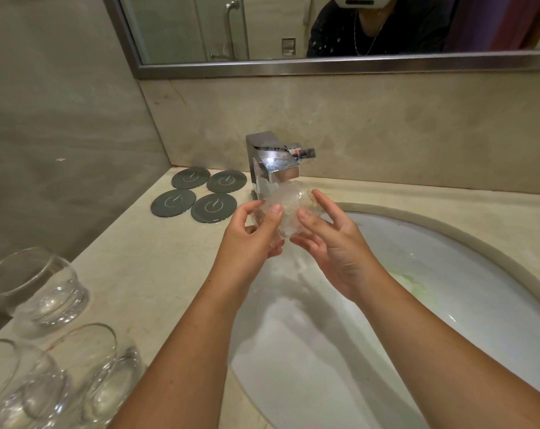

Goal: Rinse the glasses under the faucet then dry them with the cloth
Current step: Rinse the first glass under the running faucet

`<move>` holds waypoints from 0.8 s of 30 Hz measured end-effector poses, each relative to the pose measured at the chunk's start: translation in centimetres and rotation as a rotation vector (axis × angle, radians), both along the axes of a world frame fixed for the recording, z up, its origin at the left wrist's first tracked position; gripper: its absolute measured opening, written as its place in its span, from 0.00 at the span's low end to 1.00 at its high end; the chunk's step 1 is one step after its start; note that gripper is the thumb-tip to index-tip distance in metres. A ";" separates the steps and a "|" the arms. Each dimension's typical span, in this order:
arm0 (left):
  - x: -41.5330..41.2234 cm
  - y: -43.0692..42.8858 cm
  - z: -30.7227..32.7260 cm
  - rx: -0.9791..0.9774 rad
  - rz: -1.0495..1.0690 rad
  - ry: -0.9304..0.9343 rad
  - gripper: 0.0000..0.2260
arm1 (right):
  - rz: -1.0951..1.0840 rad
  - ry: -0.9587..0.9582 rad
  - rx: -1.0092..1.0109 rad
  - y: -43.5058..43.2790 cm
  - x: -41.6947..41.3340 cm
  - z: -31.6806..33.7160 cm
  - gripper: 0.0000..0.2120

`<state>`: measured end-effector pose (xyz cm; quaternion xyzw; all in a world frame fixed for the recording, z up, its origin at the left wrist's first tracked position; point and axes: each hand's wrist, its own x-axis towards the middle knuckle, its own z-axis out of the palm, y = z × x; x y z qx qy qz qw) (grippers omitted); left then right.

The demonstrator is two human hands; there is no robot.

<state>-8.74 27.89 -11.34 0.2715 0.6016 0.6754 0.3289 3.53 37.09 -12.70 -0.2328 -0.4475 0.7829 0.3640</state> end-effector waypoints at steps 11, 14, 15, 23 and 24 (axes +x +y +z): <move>0.1 -0.1 0.3 0.005 -0.023 -0.125 0.17 | -0.024 -0.052 0.031 0.1 -0.2 -0.4 0.43; 0.2 -0.3 0.6 0.006 -0.033 -0.240 0.18 | 0.014 -0.138 0.047 0.1 -0.2 -0.5 0.43; 0.2 -0.3 0.6 0.000 -0.039 -0.254 0.19 | 0.050 -0.183 0.054 0.1 -0.2 -0.6 0.43; 0.6 -0.2 0.3 -0.185 -0.083 -0.121 0.23 | 0.102 -0.242 0.069 0.4 -0.5 -1.3 0.36; 0.6 -0.3 0.2 -0.211 -0.084 -0.061 0.23 | 0.097 -0.236 0.052 0.3 -0.5 -1.2 0.37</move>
